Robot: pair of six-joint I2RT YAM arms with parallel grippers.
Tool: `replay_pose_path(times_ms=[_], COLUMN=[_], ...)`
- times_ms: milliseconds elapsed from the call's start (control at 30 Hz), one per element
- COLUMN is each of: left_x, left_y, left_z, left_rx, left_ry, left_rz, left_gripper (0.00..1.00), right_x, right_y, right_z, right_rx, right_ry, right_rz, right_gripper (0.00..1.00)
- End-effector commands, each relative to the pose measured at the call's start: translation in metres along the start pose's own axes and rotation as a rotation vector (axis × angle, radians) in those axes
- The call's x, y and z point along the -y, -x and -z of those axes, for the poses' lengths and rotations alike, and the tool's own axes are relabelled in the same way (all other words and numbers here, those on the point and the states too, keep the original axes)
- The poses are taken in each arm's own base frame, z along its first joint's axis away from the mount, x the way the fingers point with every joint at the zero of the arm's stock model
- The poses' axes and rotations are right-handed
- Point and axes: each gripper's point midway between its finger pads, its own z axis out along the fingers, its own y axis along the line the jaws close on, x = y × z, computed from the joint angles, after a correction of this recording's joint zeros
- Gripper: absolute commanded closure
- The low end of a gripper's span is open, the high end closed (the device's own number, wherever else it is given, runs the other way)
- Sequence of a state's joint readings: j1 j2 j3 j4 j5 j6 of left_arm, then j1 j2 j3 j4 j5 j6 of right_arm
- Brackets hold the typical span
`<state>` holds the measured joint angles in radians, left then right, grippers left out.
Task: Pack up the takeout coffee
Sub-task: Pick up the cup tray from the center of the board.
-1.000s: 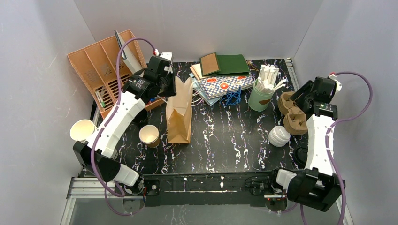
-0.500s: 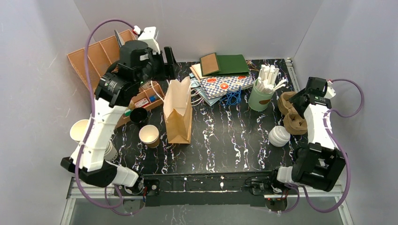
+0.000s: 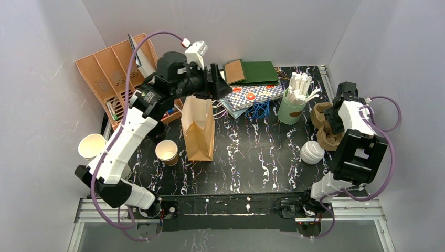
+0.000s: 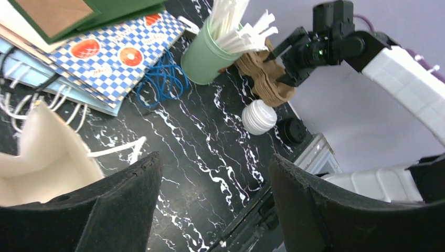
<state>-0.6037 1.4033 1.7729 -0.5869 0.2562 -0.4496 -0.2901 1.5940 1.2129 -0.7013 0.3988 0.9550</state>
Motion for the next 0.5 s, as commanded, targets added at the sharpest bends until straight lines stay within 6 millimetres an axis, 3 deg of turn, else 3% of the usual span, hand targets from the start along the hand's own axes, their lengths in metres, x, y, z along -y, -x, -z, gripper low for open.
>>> replay_pose_path(times_ms=[0,200,333,467], left_x=[0.018,0.01,0.007,0.006], left_y=[-0.004,-0.012,-0.016,-0.018], left_z=[-0.007,-0.012,-0.014,-0.015], left_rx=[0.001,-0.013,-0.021,-0.026], left_ry=[-0.062,-0.035,-0.027,-0.024], left_rz=[-0.022,-0.035,-0.037,-0.036], left_gripper=[0.28,0.28,0.28,0.28], right_x=[-0.003,-0.006,-0.01,-0.014], right_y=[0.011,0.013,0.023,0.029], right_z=[-0.006,-0.007,0.009,0.029], right_rx=[0.021,0.007,0.033,0.042], right_ry=[-0.038,-0.061,-0.023,0.039], right_rz=[-0.064,-0.057,-0.06,-0.059], right_gripper=[0.27,0.45,0.55,0.58])
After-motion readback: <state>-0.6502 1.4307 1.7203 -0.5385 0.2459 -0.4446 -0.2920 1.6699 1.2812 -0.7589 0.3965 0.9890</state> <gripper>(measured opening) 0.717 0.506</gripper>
